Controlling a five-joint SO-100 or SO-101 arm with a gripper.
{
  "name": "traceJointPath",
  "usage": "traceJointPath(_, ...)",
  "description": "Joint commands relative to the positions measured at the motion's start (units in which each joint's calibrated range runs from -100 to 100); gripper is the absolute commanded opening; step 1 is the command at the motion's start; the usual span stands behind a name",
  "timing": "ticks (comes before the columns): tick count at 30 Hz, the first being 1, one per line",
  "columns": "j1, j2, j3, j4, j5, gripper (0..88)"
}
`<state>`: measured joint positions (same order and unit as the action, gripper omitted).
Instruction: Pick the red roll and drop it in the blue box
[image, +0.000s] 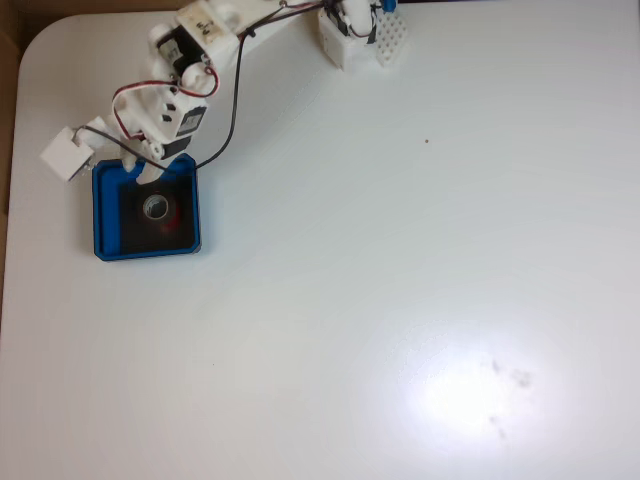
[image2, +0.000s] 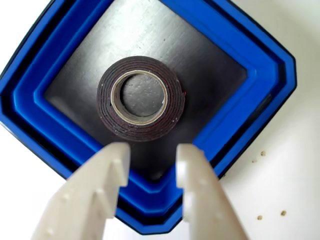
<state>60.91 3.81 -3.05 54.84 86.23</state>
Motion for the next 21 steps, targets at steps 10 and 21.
traceJointPath(10, -0.1, -37.5, 46.0, -24.0, 0.3, 9.3)
traceJointPath(21, -0.3, -69.9, 85.0, -33.2, 0.4, 9.3)
